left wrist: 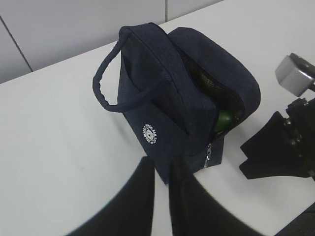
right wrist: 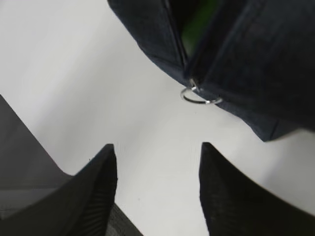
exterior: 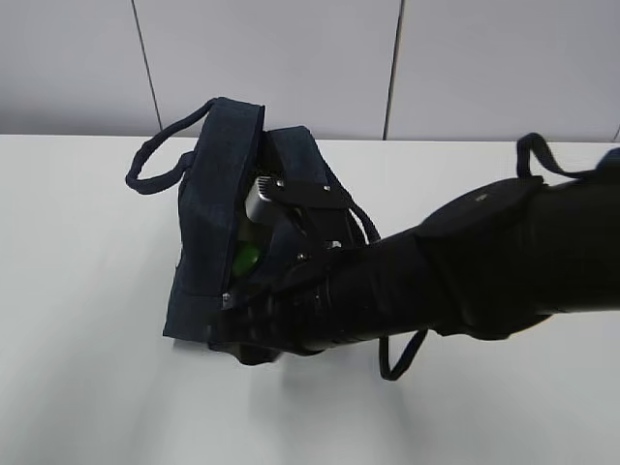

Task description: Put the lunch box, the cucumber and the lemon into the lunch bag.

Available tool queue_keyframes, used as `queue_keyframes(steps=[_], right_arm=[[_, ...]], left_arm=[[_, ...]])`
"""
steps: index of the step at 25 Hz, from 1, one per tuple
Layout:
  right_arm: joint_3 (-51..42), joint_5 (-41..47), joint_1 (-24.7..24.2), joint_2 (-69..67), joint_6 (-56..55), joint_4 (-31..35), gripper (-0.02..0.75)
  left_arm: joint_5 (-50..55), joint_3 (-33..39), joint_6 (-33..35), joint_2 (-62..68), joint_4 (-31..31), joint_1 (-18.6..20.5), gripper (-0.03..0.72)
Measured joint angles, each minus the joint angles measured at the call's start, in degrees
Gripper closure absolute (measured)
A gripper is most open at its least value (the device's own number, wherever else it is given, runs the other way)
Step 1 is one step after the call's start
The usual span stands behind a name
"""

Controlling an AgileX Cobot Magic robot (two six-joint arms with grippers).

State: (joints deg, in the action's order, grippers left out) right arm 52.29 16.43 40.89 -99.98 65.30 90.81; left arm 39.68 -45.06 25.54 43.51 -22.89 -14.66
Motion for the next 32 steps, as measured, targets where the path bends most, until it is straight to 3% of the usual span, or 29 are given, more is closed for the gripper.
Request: queue_keyframes(steps=[13, 32], right_arm=[[6.3, -0.4, 0.0, -9.1, 0.1, 12.2, 0.312], [8.2, -6.1, 0.1, -10.5, 0.3, 13.7, 0.312]], left_arm=[[0.0, 0.0, 0.0, 0.0, 0.0, 0.0, 0.638], [0.0, 0.0, 0.0, 0.0, 0.0, 0.0, 0.638]])
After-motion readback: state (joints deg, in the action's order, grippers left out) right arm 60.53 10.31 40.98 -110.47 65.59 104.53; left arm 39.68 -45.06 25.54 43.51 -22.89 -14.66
